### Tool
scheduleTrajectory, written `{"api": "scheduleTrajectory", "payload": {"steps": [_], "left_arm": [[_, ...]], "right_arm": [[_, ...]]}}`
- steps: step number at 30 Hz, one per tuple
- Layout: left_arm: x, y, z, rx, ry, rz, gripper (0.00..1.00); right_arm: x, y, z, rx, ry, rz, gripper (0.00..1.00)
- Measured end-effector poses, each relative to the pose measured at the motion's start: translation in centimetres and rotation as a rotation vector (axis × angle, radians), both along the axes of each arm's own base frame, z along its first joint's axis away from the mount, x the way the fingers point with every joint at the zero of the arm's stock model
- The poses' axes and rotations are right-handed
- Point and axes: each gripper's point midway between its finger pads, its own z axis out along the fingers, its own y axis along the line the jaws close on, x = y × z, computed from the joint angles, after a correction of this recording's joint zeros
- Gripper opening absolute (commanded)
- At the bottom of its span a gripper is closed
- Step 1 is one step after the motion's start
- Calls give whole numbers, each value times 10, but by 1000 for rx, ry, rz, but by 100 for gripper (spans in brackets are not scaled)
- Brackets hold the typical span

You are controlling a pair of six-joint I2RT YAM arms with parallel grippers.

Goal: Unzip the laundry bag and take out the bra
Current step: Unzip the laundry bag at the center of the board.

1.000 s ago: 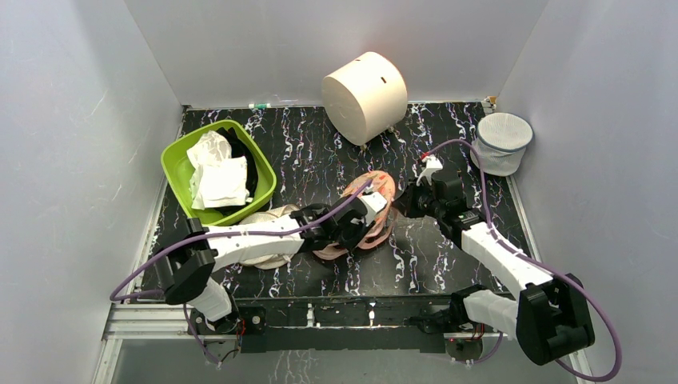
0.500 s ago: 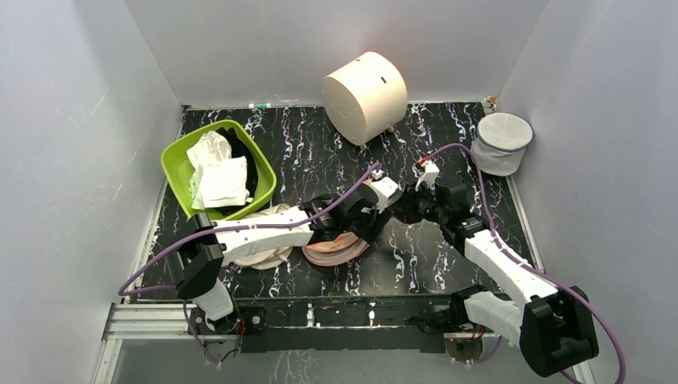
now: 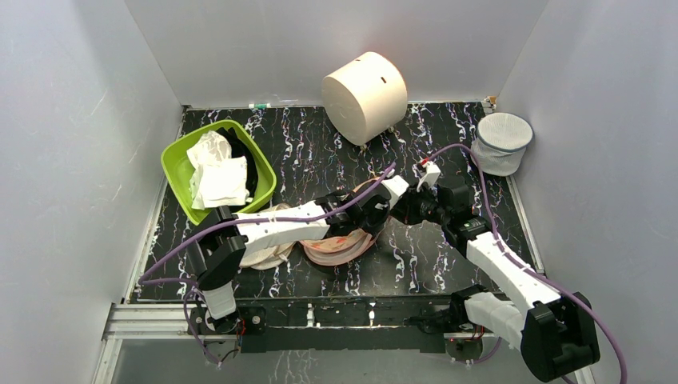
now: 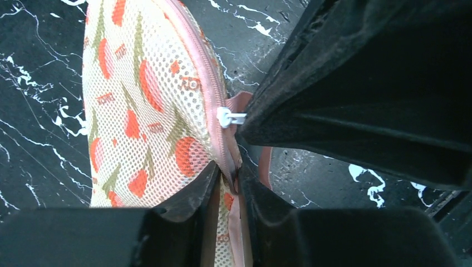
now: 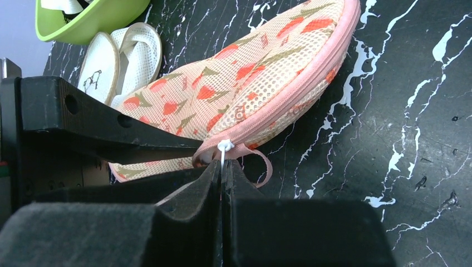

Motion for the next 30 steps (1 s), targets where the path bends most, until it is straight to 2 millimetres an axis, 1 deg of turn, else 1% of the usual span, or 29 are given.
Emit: {"api": "scheduleTrajectory", "payload": {"steps": [1,2,4,5,6,8,9,11,22,23,25,26,30], "left_arm": [[1,1,0,6,-9,0,15],[2,1,0,11,-16,-2,21],[4,3,1,21,-28,-7,41],[5,3,2,23,-36,-11,49],[5,3,2,25,-42,-13,53],[6,2,5,22,-52,-19,54],[7,1,6,16,-57,-21,53],[8,-1,8,7,-65,-23,47],[12,-5,12,0,-104,-43,2],[13,-5,12,0,-108,-49,0],[11,-5,13,0,-113,-68,0],[7,-3,13,3,-114,-95,0],[-7,9,23,-18,-127,-168,0]], "right_arm": [[-1,-1,0,-2,0,-2,0],[-1,-1,0,-3,1,-3,0],[-3,-2,1,-5,2,-6,0],[-4,-3,2,-5,0,-8,0],[-5,-3,3,-5,-1,-8,0],[-6,-3,4,-4,-2,-8,0],[-7,-4,5,-4,-4,-8,0],[-8,-4,5,-4,1,-8,0],[-14,-4,3,5,37,-13,0],[-15,-5,2,3,40,-16,0],[-13,-8,1,-8,41,-35,0],[-13,-10,-1,-19,47,-51,0],[4,-31,-1,-96,42,-179,0]]}}
